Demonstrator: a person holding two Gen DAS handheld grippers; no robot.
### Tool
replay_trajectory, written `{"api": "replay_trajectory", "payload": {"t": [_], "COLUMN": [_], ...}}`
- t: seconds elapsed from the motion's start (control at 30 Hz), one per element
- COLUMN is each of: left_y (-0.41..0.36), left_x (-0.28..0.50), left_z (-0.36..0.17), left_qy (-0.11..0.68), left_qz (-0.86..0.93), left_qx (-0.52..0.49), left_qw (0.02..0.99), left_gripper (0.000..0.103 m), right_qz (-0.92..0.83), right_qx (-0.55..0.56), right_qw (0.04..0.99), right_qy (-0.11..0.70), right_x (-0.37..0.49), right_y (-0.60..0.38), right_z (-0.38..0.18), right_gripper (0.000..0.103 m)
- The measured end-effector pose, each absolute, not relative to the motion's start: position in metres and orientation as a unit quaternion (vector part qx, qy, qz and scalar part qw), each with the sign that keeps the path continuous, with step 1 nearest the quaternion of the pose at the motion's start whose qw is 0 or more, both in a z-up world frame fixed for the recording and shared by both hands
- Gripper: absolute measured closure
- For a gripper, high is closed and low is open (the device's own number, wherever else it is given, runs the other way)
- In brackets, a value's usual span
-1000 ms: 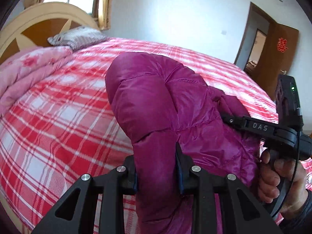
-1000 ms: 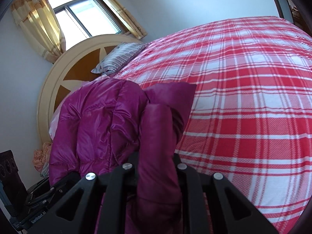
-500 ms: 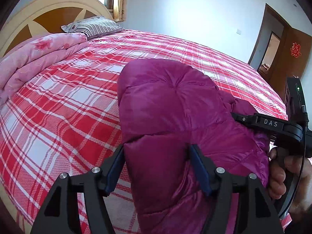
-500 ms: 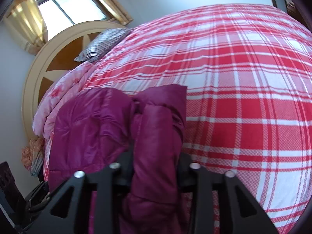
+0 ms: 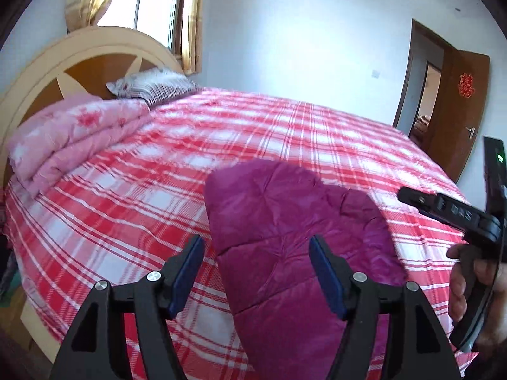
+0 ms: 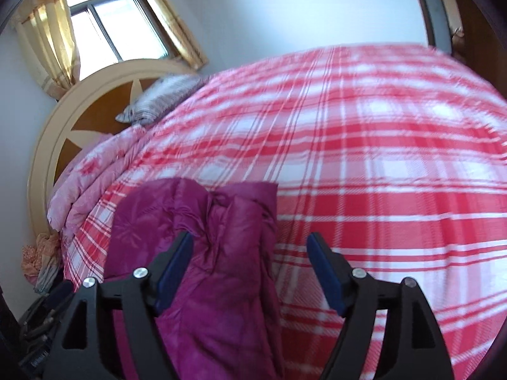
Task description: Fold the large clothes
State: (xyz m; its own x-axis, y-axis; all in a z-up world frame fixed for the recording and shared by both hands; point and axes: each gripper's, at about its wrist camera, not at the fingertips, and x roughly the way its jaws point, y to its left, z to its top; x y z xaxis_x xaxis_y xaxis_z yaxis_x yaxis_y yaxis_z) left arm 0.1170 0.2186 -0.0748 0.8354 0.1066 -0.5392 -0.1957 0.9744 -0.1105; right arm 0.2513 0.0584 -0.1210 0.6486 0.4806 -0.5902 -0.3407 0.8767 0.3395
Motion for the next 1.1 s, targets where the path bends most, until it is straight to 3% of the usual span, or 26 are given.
{"api": "replay_trajectory", "payload": {"t": [0.43,1.1], "left_y": [0.212,0.209], "left_x": [0.077,0.075], "left_z": [-0.034,-0.034], "left_qy": [0.212,0.209], "left_qz": [0.066,0.074], "left_qx": [-0.084,-0.072], "left_qw": [0.971,0.973], "left_gripper": [0.027,0.027], "right_qz": [0.235,0.234], "right_qx": [0.068,0.049], "right_qw": [0.935,0.945], "right_qy": [0.255,0.223], "right_x": [0.156,0.123], "right_y": [0.058,0.058], "right_z": [-0.064,-0.055], "right_gripper": [0.008,0.006]}}
